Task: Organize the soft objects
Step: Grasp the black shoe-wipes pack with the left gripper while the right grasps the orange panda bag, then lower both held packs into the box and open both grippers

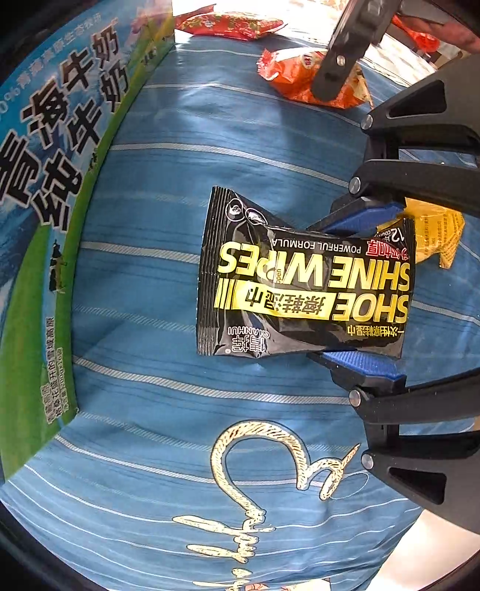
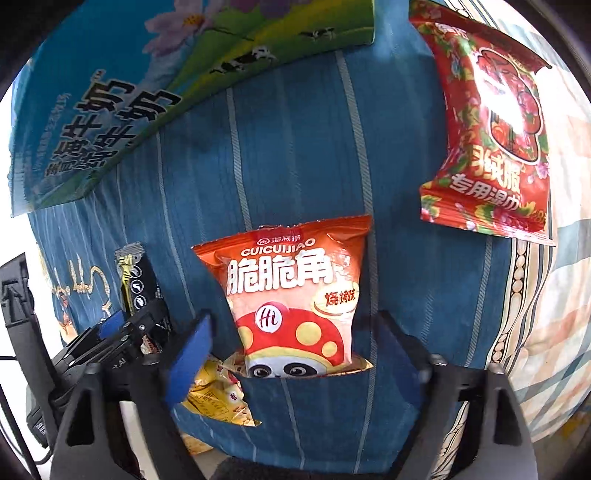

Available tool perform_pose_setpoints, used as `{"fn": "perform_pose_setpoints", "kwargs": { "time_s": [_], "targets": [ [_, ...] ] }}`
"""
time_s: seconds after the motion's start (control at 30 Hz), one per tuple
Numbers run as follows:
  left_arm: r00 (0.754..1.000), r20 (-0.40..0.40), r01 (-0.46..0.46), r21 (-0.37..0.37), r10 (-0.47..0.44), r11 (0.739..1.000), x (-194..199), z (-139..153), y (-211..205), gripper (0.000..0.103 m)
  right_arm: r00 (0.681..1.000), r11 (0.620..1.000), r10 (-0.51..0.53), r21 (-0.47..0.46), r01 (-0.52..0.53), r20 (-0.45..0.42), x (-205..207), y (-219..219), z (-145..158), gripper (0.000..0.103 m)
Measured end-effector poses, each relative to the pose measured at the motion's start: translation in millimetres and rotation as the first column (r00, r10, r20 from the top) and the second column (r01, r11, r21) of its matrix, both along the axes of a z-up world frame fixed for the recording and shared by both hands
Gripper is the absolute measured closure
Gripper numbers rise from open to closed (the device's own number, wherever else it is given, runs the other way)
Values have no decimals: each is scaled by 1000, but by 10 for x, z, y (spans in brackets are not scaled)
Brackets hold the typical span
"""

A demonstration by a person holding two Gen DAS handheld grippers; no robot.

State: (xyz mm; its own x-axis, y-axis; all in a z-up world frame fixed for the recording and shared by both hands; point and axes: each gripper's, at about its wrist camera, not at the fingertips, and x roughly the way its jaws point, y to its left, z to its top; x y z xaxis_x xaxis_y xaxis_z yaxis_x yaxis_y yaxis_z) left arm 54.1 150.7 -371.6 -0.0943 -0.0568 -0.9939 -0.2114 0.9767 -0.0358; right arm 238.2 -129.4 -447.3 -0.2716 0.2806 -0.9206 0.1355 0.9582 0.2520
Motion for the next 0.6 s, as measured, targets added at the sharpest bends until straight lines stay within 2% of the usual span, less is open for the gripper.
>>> {"fn": "perform_pose_setpoints", "kwargs": {
  "time_s": [0.03, 0.07, 0.13, 0.17, 0.37, 0.6],
  "targets": [
    [1000, 4, -6, 1, 6, 1000, 14, 11, 12, 50, 1000, 1000, 9, -19, -9, -5, -19, 34, -23, 42],
    [1000, 6, -10, 1, 10, 1000, 86, 78, -7, 52, 1000, 999, 19, -37, -19, -4, -41, 69, -32, 48],
    [1000, 16, -16, 0, 16, 1000, 175, 135, -36, 53, 1000, 998, 25, -59, -24, 16, -19, 148, -16, 53],
    [1000, 22, -21, 0, 21, 1000, 261, 241, -11, 53, 999, 997, 35, -72, -33, 26, -33, 180, 0, 53],
    [996, 88, -20, 19, 18, 1000, 109, 651, 51, 53, 992, 992, 85, -104, -76, 92, -178, 382, 206, 58],
    [979, 201, 10, 13, -12, 1000, -54, 1283, -86, 53, 973, 989, 129, -95, -113, 192, -360, 586, 676, 59]
  ]
}}
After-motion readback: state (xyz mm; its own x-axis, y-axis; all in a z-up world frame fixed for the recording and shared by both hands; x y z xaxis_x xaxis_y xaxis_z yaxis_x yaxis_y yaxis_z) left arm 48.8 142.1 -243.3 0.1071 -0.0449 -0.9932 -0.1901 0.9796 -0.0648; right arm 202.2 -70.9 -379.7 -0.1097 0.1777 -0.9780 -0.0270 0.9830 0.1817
